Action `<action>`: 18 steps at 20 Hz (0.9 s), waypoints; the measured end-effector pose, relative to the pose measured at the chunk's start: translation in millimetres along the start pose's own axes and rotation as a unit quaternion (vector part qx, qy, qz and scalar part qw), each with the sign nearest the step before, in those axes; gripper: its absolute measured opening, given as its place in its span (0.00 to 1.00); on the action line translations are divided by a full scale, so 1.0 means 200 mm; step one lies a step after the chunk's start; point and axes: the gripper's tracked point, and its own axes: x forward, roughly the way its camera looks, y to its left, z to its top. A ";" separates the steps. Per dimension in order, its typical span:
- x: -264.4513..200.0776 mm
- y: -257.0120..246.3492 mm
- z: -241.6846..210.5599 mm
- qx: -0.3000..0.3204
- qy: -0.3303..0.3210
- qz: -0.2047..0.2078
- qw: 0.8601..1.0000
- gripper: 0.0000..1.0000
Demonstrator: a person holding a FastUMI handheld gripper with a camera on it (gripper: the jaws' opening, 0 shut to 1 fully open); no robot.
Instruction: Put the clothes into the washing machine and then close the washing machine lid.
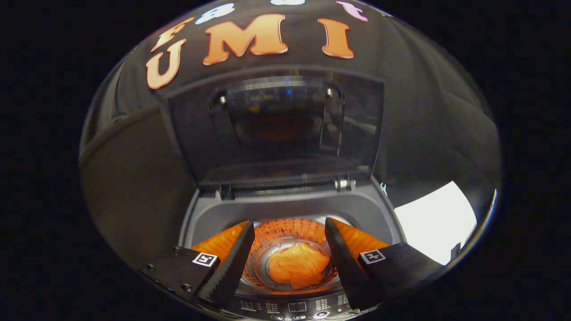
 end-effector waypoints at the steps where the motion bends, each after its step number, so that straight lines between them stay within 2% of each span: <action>1: -0.05 0.02 0.12 -0.001 -0.024 0.004 1.000 1.00; 5: -0.21 0.11 0.61 -0.005 -0.108 0.026 0.994 0.99; 9: -0.19 0.18 1.05 0.009 -0.158 0.044 0.986 0.99; 13: 0.06 0.17 1.20 -0.005 -0.149 0.035 0.988 0.99; 18: 0.32 0.17 1.17 -0.018 -0.107 0.027 0.994 1.00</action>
